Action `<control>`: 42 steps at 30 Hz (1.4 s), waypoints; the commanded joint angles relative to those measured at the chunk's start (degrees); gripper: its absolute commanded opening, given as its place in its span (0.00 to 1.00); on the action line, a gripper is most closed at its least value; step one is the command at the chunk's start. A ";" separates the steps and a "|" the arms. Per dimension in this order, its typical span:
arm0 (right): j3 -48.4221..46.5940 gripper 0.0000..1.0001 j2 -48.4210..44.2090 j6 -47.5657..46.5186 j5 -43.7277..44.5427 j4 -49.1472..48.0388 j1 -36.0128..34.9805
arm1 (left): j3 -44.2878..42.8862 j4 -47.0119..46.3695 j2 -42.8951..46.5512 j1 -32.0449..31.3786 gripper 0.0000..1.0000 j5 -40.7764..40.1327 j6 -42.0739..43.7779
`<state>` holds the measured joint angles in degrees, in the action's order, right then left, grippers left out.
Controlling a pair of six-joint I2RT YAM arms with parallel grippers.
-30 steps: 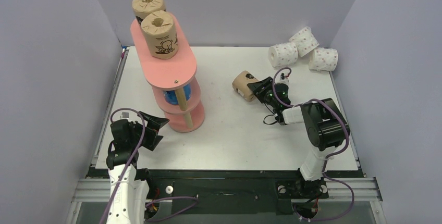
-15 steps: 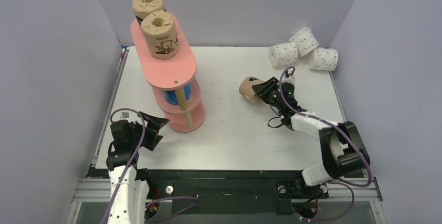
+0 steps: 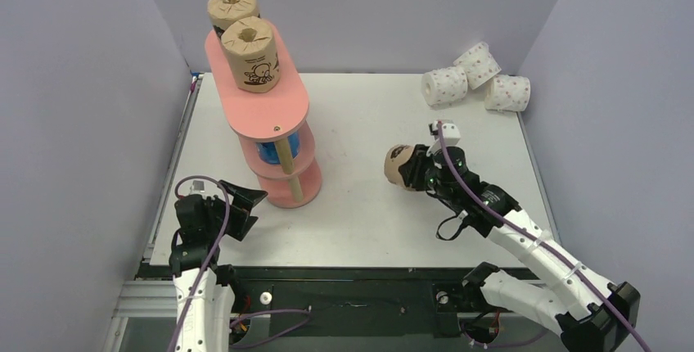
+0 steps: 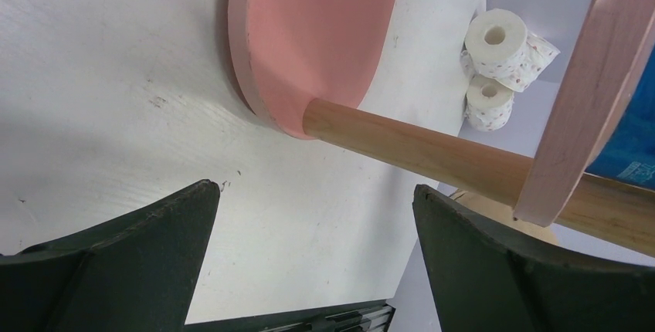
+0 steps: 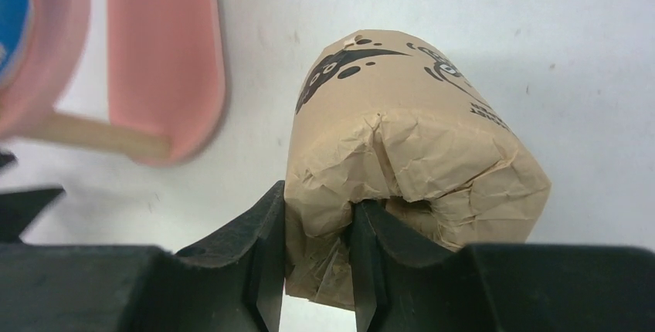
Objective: Place and organize the paper towels onto the shelf
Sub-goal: Place the paper towel at the center of the board.
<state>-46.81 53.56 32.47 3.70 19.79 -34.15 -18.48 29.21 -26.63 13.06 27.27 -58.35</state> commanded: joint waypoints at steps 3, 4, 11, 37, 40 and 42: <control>-5.38 0.25 1.56 -5.36 13.42 21.01 -17.71 | 0.61 1.33 3.87 -0.09 0.97 0.68 -0.54; -5.83 0.25 2.93 -5.21 14.61 22.05 -19.29 | 0.67 1.60 4.05 -0.12 0.97 0.59 -0.50; -7.52 0.26 11.24 -4.99 17.74 22.98 -28.76 | 1.28 2.76 5.11 -0.12 0.97 0.25 -0.51; -8.44 0.82 2.80 7.44 31.50 23.53 -31.25 | 1.95 2.13 5.25 -0.09 0.96 0.51 0.52; -4.40 0.83 -4.39 17.25 37.33 23.15 -29.65 | 1.86 2.15 5.24 -0.14 0.96 0.50 0.41; -0.74 0.84 -8.63 15.21 33.25 19.64 -26.56 | 1.94 2.33 5.41 -0.06 0.96 0.55 0.30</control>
<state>-53.21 51.92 41.60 32.12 42.68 -64.49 -16.29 33.21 -21.76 13.06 27.33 -58.83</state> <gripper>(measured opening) 0.833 0.966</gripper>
